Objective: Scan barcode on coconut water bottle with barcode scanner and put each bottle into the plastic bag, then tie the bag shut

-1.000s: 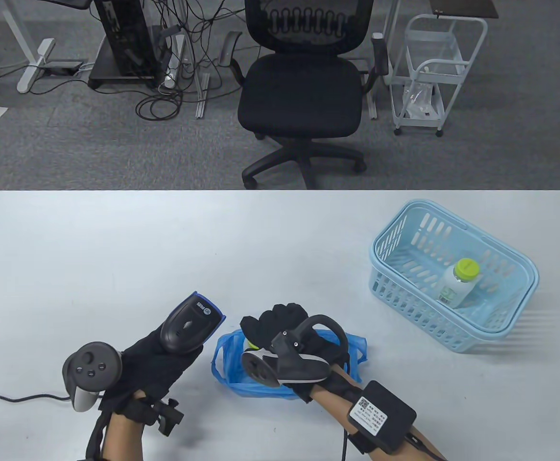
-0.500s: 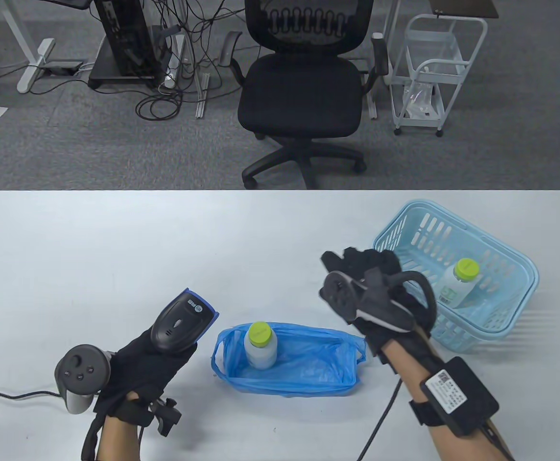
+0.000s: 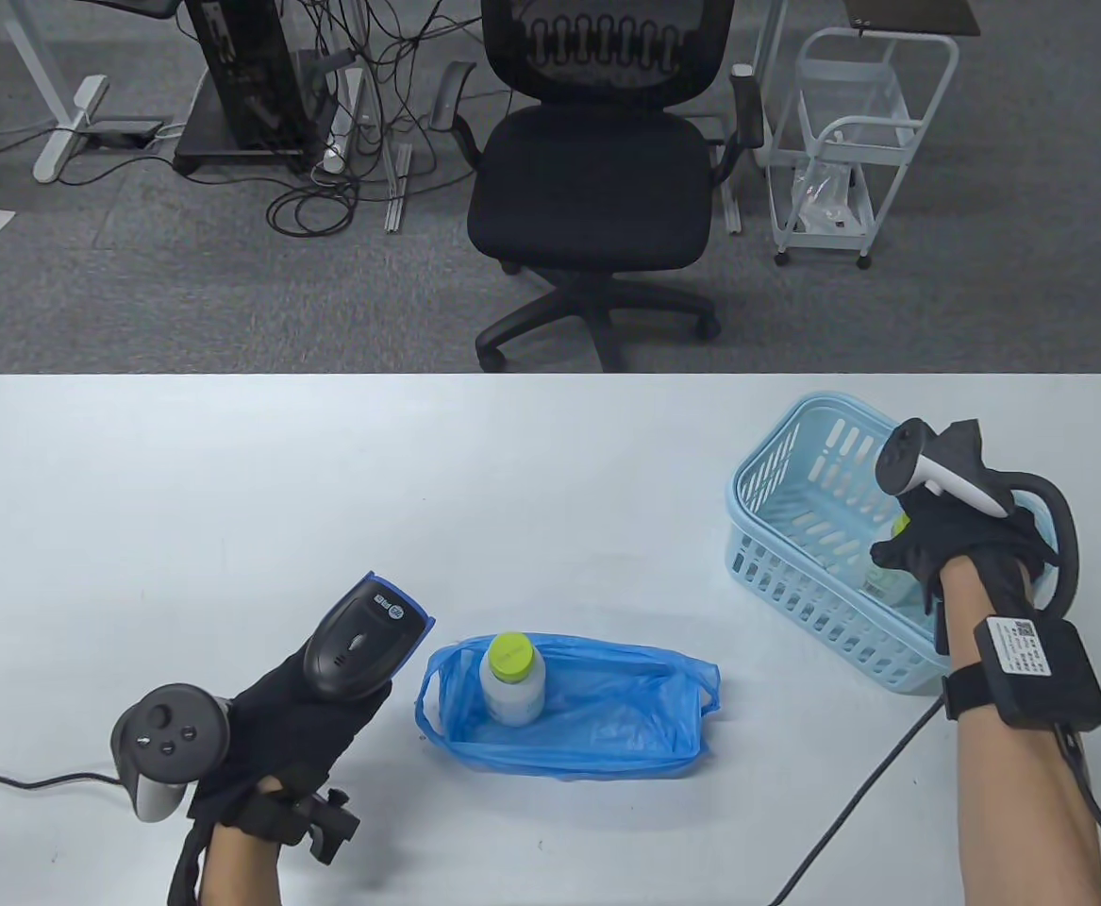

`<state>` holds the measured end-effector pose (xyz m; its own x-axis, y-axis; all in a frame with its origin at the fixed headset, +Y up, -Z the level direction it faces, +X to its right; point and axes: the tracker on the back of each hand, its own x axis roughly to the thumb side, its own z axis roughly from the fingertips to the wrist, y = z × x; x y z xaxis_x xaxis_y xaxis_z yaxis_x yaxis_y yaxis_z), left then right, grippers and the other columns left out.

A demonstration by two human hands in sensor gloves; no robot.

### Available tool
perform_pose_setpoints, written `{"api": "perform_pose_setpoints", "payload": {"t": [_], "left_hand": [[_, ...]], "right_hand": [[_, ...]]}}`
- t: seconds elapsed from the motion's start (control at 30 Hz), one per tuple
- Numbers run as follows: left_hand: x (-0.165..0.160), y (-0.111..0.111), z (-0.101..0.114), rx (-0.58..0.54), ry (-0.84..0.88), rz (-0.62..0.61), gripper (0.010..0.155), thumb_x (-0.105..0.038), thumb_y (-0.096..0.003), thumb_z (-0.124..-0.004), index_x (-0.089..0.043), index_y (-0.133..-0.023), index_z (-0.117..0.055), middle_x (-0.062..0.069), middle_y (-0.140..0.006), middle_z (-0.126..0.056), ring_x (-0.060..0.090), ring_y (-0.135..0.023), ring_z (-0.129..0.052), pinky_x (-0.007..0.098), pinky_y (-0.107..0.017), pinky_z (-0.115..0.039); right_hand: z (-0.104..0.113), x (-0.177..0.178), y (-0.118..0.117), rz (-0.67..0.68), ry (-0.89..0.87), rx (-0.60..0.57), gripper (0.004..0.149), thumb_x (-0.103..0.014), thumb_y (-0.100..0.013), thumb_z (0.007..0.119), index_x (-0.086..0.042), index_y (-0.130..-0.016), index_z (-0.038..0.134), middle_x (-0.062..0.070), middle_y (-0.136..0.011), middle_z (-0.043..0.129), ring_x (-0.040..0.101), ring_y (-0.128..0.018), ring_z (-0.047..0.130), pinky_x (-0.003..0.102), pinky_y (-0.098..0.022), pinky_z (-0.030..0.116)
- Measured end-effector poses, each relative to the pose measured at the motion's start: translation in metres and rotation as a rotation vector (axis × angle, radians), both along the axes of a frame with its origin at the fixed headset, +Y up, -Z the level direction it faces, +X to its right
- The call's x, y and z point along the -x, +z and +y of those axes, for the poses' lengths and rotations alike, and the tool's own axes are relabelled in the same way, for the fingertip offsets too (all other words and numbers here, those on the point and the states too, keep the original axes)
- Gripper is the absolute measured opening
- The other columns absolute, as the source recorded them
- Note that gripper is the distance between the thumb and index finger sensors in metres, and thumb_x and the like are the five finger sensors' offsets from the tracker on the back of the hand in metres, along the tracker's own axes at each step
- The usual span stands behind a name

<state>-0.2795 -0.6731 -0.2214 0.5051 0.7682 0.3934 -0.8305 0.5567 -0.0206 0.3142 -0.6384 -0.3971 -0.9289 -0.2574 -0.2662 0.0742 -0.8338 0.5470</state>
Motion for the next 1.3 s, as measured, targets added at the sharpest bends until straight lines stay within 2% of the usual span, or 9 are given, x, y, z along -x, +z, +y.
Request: {"api": "perform_pose_setpoints", "payload": {"t": [0.1, 0.2, 0.4, 0.47, 0.67, 0.77, 0.93, 1.07, 1.3], "left_hand": [[0.002, -0.001, -0.002, 0.011, -0.004, 0.007, 0.046, -0.042, -0.0645, -0.09, -0.021, -0.104, -0.078, -0.006, -0.087, -0.094, 0.019, -0.066, -0.104, 0.05, -0.054, -0.089], [0.005, -0.003, -0.005, 0.026, -0.002, 0.017, 0.047, -0.042, -0.0644, -0.09, -0.021, -0.104, -0.078, -0.006, -0.087, -0.094, 0.019, -0.066, -0.104, 0.05, -0.054, -0.089], [0.005, -0.003, -0.005, 0.021, 0.004, 0.001, 0.046, -0.042, -0.0645, -0.09, -0.021, -0.104, -0.078, -0.006, -0.087, -0.094, 0.019, -0.066, -0.104, 0.05, -0.054, -0.089], [0.002, -0.003, -0.003, 0.015, 0.001, -0.015, 0.046, -0.042, -0.0644, -0.09, -0.021, -0.103, -0.078, -0.006, -0.087, -0.094, 0.019, -0.066, -0.104, 0.05, -0.054, -0.089], [-0.005, -0.002, 0.0, -0.003, -0.003, -0.062, 0.046, -0.043, -0.0643, -0.09, -0.022, -0.103, -0.078, -0.006, -0.087, -0.095, 0.018, -0.066, -0.104, 0.05, -0.054, -0.089], [-0.009, -0.001, 0.001, -0.017, 0.006, -0.106, 0.046, -0.044, -0.0646, -0.09, -0.022, -0.103, -0.079, -0.007, -0.086, -0.095, 0.018, -0.065, -0.104, 0.05, -0.053, -0.089], [-0.017, 0.001, 0.005, -0.043, -0.015, -0.153, 0.045, -0.046, -0.0647, -0.09, -0.022, -0.102, -0.08, -0.007, -0.085, -0.096, 0.018, -0.064, -0.104, 0.05, -0.053, -0.089], [-0.022, -0.001, 0.003, -0.038, -0.043, -0.17, 0.045, -0.046, -0.0647, -0.089, -0.022, -0.102, -0.081, -0.007, -0.085, -0.096, 0.018, -0.064, -0.104, 0.05, -0.053, -0.089], [-0.024, -0.004, 0.002, -0.029, -0.057, -0.198, 0.045, -0.045, -0.0646, -0.09, -0.022, -0.102, -0.081, -0.007, -0.085, -0.096, 0.018, -0.064, -0.104, 0.05, -0.053, -0.089]], "right_hand": [[-0.006, -0.004, -0.009, -0.013, -0.006, 0.041, 0.08, -0.053, -0.05, 0.083, -0.043, -0.111, 0.032, 0.008, -0.112, 0.068, 0.032, -0.094, 0.086, 0.061, -0.076, 0.062], [-0.009, -0.002, -0.015, 0.003, 0.069, 0.041, 0.068, -0.05, -0.05, 0.083, -0.045, -0.107, 0.045, 0.001, -0.104, 0.076, 0.024, -0.087, 0.091, 0.057, -0.076, 0.066], [0.0, 0.005, -0.008, 0.107, 0.082, -0.02, 0.067, -0.049, -0.053, 0.079, -0.034, -0.11, 0.046, 0.004, -0.1, 0.077, 0.024, -0.082, 0.091, 0.057, -0.074, 0.068], [0.015, 0.008, -0.001, 0.139, 0.079, -0.068, 0.068, -0.05, -0.054, 0.076, -0.032, -0.111, 0.045, 0.005, -0.099, 0.076, 0.025, -0.081, 0.09, 0.057, -0.073, 0.068], [0.091, 0.03, 0.031, 0.265, 0.05, -0.338, 0.067, -0.053, -0.056, 0.07, -0.024, -0.113, 0.047, 0.005, -0.097, 0.075, 0.026, -0.08, 0.088, 0.058, -0.073, 0.066], [0.124, 0.055, 0.051, 0.361, 0.018, -0.474, 0.067, -0.054, -0.057, 0.068, -0.022, -0.112, 0.048, 0.005, -0.096, 0.076, 0.026, -0.079, 0.088, 0.058, -0.072, 0.066], [0.148, 0.109, 0.079, 0.515, -0.075, -0.634, 0.069, -0.057, -0.057, 0.065, -0.016, -0.111, 0.054, 0.004, -0.089, 0.081, 0.024, -0.073, 0.092, 0.056, -0.069, 0.071], [0.15, 0.16, 0.098, 0.627, -0.156, -0.697, 0.069, -0.059, -0.057, 0.064, -0.012, -0.108, 0.06, 0.003, -0.085, 0.085, 0.023, -0.07, 0.095, 0.056, -0.067, 0.074], [0.143, 0.227, 0.119, 0.756, -0.233, -0.694, 0.069, -0.06, -0.057, 0.064, -0.012, -0.106, 0.064, 0.003, -0.083, 0.087, 0.022, -0.068, 0.097, 0.055, -0.067, 0.075]]}}
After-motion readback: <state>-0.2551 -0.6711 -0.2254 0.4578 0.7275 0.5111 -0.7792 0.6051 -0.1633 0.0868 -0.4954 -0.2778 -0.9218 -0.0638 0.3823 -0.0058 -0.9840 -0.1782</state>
